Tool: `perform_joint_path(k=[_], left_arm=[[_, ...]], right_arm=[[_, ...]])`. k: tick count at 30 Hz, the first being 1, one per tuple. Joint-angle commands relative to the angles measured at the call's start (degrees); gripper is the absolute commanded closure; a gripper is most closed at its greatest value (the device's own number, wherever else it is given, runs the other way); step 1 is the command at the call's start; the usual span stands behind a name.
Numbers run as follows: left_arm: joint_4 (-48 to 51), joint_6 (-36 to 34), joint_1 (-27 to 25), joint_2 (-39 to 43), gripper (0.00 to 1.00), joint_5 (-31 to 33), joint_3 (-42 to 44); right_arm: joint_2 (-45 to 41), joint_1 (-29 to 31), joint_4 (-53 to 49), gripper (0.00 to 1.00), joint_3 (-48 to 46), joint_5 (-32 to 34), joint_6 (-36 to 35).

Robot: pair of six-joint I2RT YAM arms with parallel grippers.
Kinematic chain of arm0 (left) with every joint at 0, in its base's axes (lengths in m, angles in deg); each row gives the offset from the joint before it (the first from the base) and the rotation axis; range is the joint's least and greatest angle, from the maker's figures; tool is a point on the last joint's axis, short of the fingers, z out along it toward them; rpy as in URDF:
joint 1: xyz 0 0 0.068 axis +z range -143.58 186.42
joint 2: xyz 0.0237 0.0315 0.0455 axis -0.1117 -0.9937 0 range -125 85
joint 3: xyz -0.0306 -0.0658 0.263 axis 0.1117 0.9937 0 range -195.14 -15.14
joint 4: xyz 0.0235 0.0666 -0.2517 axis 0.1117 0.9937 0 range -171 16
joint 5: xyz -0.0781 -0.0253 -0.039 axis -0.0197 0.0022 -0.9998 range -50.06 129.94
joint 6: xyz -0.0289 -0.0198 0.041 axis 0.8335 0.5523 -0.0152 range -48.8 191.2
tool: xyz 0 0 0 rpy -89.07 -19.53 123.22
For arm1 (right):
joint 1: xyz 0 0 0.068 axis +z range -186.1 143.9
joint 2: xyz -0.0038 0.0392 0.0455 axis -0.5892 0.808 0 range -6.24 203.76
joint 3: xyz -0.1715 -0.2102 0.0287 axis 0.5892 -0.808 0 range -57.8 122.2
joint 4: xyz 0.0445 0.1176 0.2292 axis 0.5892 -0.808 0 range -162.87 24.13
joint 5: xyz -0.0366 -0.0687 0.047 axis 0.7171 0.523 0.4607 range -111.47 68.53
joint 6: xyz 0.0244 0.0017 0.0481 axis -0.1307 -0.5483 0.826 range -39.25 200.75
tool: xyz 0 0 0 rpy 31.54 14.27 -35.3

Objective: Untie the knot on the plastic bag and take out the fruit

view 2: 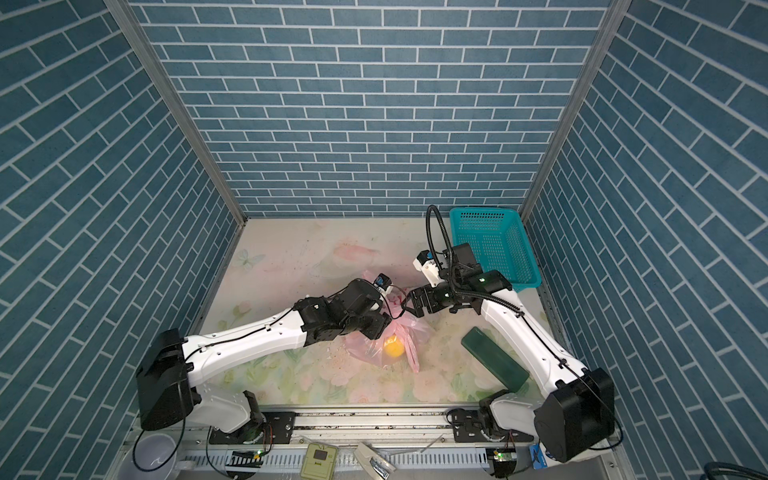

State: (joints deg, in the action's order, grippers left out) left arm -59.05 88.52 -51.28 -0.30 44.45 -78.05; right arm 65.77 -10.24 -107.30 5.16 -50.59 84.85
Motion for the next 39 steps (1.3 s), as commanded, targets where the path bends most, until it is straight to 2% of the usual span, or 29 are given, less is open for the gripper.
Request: perform_joint_path(k=[1,6,10,15,19,28,33,39], left_arm=[[-1.74,0.68,-0.49,-0.75,0.43,-0.26,1.55],[-3.35,1.33,-0.49,-0.29,0.48,0.3,3.95],[-5.3,1.46,-0.49,0.14,0.58,-0.45,5.49],[-6.18,1.01,-0.49,1.07,0.84,-0.41,6.09],[-7.09,-0.11,-0.56,3.93,0.98,0.59,7.03],[-7.19,-4.02,-0.57,8.47,1.0,-0.11,8.16],[-7.36,-4.3,-0.57,8.62,1.0,-1.07,8.07],[-7.28,-4.31,-0.56,10.29,1.0,0.35,9.1]], right_arm=[[-0.12,0.17,0.82,0.03,-1.66,0.66,-3.13],[0.14,0.29,1.92,0.03,-2.45,0.78,-3.22],[0.5,0.32,2.56,0.04,-2.57,0.32,-2.94],[0.94,1.23,4.02,0.06,-2.98,-0.01,-3.21],[0.68,2.5,6.55,0.1,-4.09,1.55,-3.22],[4.47,5.19,9.66,0.2,-2.46,3.22,-3.91],[6.7,6.91,10.1,0.32,-0.71,3.22,-4.86],[7.19,7.69,9.56,0.71,-0.24,2.66,-4.98]])
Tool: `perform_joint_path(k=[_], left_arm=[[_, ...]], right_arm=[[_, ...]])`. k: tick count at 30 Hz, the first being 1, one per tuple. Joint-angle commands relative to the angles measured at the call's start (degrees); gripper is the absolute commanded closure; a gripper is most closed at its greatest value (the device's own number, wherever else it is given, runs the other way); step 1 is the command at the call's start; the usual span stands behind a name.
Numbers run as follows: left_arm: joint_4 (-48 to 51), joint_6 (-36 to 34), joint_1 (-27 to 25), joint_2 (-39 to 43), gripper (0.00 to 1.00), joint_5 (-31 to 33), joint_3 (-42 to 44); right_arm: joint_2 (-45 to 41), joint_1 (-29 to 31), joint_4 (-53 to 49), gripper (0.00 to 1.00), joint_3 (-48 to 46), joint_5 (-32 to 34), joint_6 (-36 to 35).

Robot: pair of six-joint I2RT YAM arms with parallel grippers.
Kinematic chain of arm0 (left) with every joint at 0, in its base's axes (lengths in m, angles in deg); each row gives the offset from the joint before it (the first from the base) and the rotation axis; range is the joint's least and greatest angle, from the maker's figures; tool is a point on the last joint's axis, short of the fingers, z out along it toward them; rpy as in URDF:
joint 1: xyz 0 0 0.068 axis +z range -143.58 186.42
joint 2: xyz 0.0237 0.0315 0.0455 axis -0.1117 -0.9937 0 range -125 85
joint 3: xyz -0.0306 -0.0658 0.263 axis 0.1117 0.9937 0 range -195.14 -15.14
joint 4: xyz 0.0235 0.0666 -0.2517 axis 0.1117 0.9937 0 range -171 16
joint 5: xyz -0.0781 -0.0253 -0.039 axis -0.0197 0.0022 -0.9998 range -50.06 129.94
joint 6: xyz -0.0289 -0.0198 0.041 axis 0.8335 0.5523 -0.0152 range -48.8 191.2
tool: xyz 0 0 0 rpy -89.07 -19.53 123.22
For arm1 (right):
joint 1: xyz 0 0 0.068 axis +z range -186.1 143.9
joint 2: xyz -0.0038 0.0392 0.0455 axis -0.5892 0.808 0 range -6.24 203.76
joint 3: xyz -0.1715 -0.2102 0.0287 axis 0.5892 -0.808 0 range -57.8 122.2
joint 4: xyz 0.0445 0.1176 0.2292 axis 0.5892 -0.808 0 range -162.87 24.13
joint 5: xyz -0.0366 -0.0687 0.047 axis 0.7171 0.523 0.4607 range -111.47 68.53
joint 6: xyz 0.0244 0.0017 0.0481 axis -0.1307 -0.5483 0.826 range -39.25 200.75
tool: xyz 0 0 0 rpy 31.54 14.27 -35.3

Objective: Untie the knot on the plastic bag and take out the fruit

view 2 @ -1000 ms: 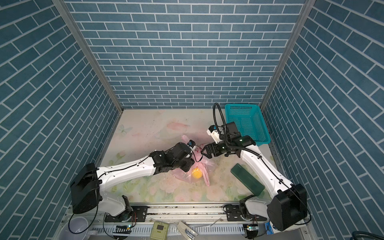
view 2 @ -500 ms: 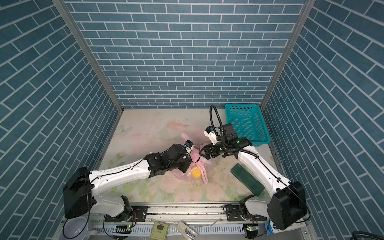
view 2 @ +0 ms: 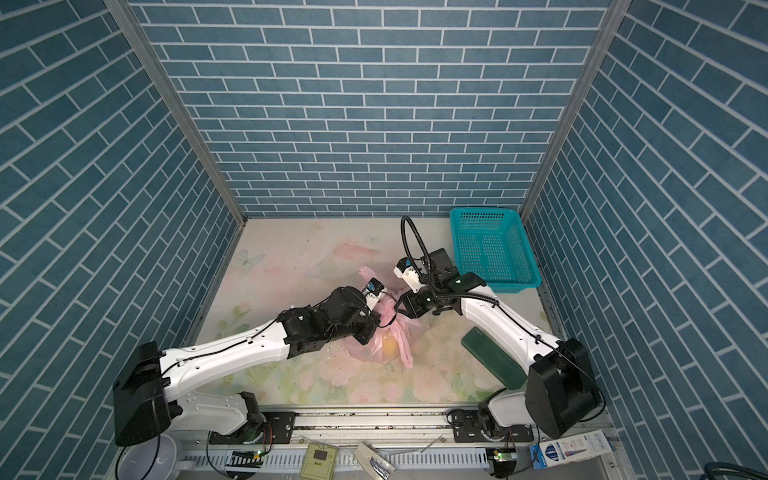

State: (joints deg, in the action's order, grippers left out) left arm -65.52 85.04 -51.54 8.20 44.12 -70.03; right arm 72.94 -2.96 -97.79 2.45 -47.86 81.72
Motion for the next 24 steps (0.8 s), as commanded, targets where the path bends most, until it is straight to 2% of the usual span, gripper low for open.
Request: perform_joint_path(k=[1,3,4,11,16,19,24], left_arm=[[-0.57,-0.78,-0.29,2.11,1.0,1.02,1.28],[0.0,-0.93,-0.3,2.78,1.0,1.76,1.69],[0.33,-0.97,-0.24,3.27,1.0,2.26,1.88],[3.27,-1.62,-0.08,8.56,1.0,7.01,3.81],[5.53,-1.45,0.68,12.75,1.0,9.25,6.29],[6.95,-1.36,1.83,15.57,1.0,10.73,7.89],[8.69,-1.14,5.64,20.92,1.0,11.46,11.46]], right_arm=[[-0.22,0.47,-0.06,0.79,2.44,0.12,-1.72],[-0.75,0.43,-0.44,0.98,2.42,0.58,-1.59],[-1.1,0.43,-0.64,1.0,2.43,1.03,-1.44],[-4.83,0.18,-0.83,1.0,0.61,5.56,1.23],[-6.77,-1.78,-1.21,1.0,-1.03,10.45,5.84],[-7.69,-4.93,-1.64,1.0,-2.36,13.1,9.74],[-9.7,-12.92,-0.73,1.0,-6.29,13.54,16.86]])
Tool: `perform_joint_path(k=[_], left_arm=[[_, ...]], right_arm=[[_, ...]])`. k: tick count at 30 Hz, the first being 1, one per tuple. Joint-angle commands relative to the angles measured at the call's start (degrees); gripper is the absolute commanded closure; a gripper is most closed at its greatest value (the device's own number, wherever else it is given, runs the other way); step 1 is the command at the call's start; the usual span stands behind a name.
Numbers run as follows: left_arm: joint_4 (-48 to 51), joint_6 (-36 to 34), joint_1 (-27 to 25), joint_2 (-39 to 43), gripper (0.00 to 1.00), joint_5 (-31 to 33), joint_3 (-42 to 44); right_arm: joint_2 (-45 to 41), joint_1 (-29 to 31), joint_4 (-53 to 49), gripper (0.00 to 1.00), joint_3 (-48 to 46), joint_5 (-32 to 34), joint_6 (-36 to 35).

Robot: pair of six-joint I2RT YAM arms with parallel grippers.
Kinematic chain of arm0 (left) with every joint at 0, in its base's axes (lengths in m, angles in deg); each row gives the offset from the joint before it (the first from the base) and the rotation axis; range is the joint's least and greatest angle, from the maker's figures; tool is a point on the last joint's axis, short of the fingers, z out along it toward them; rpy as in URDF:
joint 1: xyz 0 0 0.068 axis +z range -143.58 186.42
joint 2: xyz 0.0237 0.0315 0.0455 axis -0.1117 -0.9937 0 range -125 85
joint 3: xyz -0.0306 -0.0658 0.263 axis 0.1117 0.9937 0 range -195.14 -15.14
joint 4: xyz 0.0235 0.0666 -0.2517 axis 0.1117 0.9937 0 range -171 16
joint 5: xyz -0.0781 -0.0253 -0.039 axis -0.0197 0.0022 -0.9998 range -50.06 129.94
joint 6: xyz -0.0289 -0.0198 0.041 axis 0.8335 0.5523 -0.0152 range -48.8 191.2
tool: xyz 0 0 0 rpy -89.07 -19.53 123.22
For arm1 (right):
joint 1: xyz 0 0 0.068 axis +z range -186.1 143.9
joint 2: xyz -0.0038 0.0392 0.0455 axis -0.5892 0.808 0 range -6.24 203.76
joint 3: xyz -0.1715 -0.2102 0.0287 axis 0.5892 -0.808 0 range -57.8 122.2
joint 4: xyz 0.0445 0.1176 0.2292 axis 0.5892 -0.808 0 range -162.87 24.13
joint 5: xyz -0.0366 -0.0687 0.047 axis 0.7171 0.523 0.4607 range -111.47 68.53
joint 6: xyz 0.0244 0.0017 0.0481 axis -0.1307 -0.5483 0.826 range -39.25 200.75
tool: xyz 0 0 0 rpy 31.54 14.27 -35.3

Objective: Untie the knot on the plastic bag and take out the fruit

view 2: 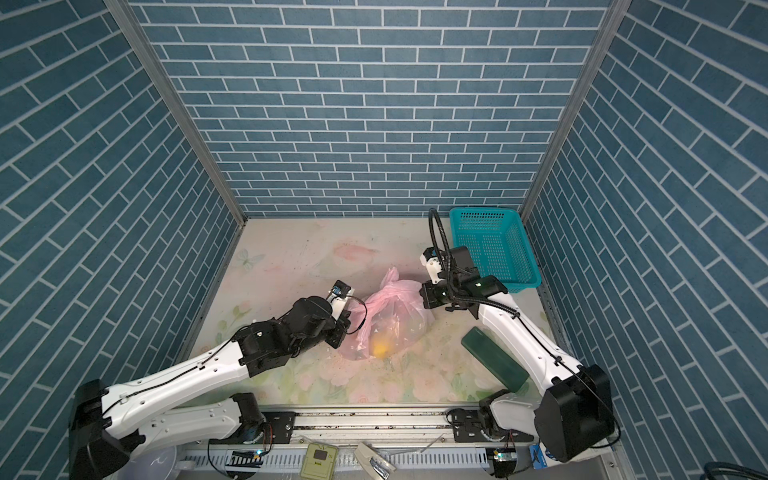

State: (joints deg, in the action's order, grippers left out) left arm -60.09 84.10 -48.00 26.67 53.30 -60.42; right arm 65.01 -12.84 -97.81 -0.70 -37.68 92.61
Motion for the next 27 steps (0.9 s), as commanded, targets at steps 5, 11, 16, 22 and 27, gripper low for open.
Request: perform_joint_path(k=[5,11,16,22,27], left_arm=[[4.91,-0.17,6.75,8.34,1.0,2.12,5.11],[4.83,0.91,8.84,11.65,1.0,1.6,8.67],[3.51,1.73,8.8,10.98,1.0,0.73,9.0],[1.47,0.02,8.8,9.5,1.0,1.99,6.55],[-0.78,-3.01,8.81,7.37,1.0,3.3,3.07]], right_arm=[[-2.0,-7.8,-1.95,1.0,-5.01,6.56,10.9],[-0.43,-9.16,-2.49,1.0,-5.43,7.89,13.83],[0.8,-9.2,-2.17,1.0,-5.04,6.49,13.68],[-0.05,-9.2,-3.83,1.0,-4.6,4.42,11.26],[-2.71,-9.22,-9.22,0.81,-2.28,2.61,7.9]])
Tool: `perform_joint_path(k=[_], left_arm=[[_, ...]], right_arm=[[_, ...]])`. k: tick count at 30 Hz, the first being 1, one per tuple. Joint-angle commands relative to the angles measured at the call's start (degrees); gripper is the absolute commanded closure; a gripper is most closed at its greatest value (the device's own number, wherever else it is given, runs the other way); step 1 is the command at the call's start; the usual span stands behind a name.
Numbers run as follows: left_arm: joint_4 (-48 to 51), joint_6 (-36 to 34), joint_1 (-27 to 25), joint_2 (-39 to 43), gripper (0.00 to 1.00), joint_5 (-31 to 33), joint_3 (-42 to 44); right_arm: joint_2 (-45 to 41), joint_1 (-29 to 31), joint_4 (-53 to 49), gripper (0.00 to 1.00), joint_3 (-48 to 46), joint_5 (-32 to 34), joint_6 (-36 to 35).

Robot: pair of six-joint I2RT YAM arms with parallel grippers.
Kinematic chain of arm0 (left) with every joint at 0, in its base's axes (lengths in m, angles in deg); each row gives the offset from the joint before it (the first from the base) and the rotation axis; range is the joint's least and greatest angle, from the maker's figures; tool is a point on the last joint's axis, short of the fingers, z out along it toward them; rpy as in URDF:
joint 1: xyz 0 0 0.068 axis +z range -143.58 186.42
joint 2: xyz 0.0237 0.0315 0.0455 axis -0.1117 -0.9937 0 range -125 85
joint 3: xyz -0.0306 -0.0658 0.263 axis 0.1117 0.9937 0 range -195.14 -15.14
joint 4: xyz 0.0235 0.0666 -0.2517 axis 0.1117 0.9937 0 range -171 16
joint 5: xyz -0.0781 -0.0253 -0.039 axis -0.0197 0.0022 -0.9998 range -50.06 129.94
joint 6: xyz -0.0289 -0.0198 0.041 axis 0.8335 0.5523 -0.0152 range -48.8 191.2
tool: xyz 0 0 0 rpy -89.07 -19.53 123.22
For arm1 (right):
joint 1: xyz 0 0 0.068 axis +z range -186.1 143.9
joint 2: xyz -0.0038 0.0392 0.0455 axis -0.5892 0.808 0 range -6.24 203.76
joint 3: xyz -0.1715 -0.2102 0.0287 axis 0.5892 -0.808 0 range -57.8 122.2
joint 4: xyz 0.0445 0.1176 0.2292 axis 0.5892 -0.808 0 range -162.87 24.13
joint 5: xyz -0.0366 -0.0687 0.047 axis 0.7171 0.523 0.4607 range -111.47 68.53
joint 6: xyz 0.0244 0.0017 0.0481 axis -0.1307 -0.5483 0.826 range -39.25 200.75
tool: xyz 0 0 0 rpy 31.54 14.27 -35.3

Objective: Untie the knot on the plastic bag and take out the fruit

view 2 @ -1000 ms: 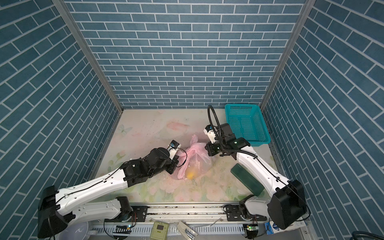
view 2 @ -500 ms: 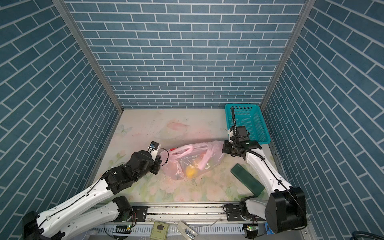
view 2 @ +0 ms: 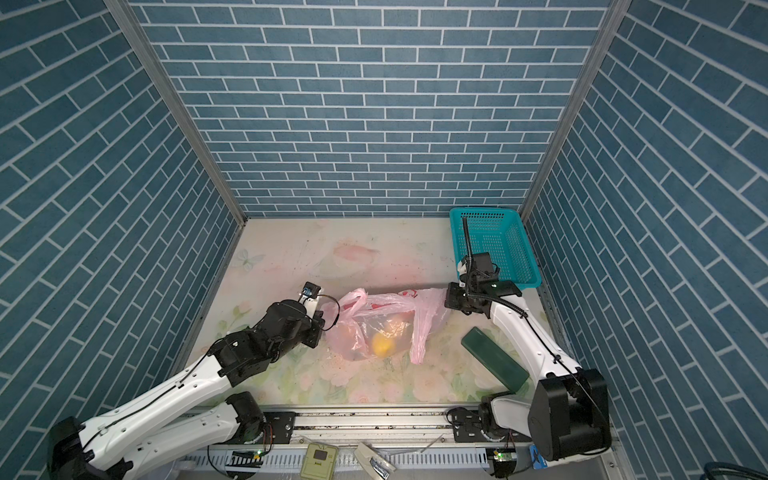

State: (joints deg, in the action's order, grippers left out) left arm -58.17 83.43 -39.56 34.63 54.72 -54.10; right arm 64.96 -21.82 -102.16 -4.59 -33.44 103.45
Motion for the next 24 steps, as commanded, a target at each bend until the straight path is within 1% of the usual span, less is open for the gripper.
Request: perform_joint_path(k=[1,2,4,6,7,10,13,15,16,19,24], left_arm=[[-3.34,-3.24,0.39,-0.98,1.0,2.16,-3.81],[-3.99,-4.15,0.36,-1.29,1.0,2.6,-4.32],[-5.29,-5.8,0.44,-1.77,1.0,3.48,-5.17],[-6.58,-7.05,0.69,-2.25,1.0,3.58,-5.93],[-7.24,-7.37,0.79,-2.47,1.0,3.5,-6.22],[-8.25,-7.82,0.89,-3.47,1.0,3.05,-6.86],[-9.55,-7.63,0.89,-3.91,1.0,2.9,-6.59],[-10.08,-7.41,0.91,-3.99,1.0,3.01,-6.48],[-10.17,-7.27,0.87,-4.04,1.0,3.12,-6.48],[-10.39,-6.89,0.89,-3.95,1.0,3.29,-6.39],[-10.43,-6.0,0.89,-3.21,1.0,3.32,-5.62]], right_arm=[[-4.31,-0.22,-5.75,0.72,2.27,-1.66,-3.59],[-5.58,-0.17,-6.39,0.64,2.94,-1.74,-4.17],[-7.64,-0.22,-7.23,0.53,4.89,-2.43,-5.77],[-8.35,-0.18,-7.65,0.44,7.43,-3.72,-7.59],[-8.05,-0.18,-7.5,0.4,8.9,-5.61,-8.98],[-5.31,1.26,-7.3,0.29,13.02,-11.03,-13.0],[-2.04,6.25,-6.58,0.22,15.78,-12.27,-17.92],[0.18,10.24,-5.93,0.19,17.02,-11.96,-20.22],[1.49,12.06,-5.44,0.18,17.64,-12.87,-20.85],[4.64,15.59,-2.74,0.18,17.81,-16.32,-20.85],[7.36,20.84,1.46,0.18,16.84,-16.18,-20.55]])
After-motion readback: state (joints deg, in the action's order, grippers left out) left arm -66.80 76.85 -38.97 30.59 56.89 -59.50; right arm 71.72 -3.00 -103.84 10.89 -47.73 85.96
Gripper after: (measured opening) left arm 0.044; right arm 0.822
